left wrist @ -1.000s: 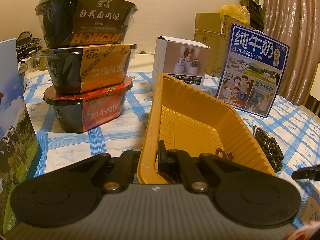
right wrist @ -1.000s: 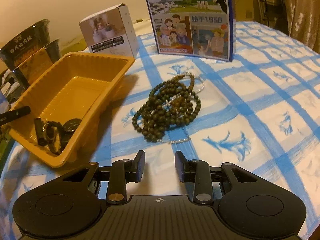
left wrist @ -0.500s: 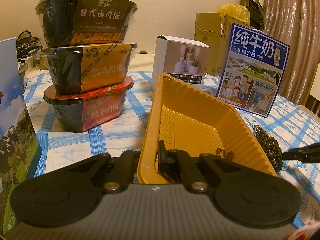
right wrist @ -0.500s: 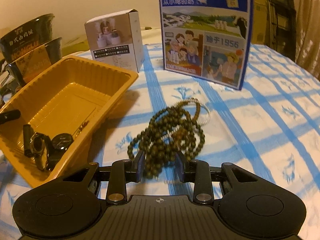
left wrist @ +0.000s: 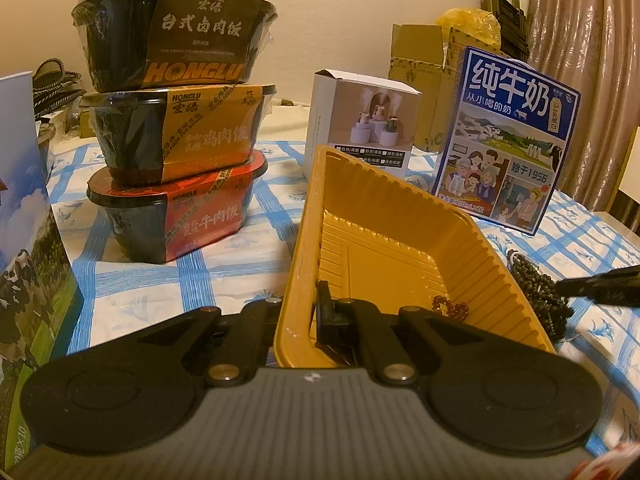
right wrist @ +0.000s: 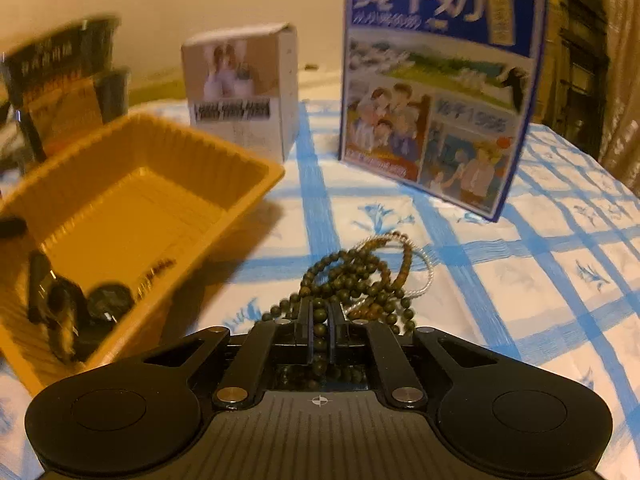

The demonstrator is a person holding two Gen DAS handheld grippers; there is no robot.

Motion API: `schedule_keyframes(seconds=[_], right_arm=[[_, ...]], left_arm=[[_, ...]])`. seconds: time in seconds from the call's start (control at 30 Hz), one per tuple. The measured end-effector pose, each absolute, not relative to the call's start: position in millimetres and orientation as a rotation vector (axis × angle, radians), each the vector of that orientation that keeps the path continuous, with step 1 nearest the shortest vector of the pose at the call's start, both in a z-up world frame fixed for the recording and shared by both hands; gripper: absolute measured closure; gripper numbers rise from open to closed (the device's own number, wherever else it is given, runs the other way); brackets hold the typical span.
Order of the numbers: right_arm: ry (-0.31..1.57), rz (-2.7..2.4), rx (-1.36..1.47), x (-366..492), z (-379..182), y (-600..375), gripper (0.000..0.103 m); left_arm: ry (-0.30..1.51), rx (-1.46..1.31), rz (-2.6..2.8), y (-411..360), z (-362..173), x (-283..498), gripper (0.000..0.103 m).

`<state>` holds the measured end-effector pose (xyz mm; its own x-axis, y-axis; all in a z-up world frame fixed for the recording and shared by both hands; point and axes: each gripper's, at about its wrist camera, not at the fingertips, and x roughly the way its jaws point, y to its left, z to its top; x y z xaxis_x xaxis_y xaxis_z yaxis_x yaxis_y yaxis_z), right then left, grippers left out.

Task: Organize jewelry
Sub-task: 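Close the right gripper on the dark bead necklace pile, then lift the dark bead necklace high above the tray with the right gripper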

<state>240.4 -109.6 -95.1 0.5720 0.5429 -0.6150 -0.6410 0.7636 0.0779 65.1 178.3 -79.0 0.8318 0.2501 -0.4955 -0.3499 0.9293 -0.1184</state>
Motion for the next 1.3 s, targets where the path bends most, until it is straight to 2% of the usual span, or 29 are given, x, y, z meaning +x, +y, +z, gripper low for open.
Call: schedule_keyframes(seconds=[0.5, 1.3], right_arm=[[0.441, 0.695, 0.089, 235, 33, -180, 0.096], [0.256, 0.817, -0.051, 210, 214, -177, 0.096]], left_arm=[[0.491, -0.202, 0.32, 177, -78, 66, 0.099], [0.494, -0.2, 0.319, 176, -76, 66, 0.099]])
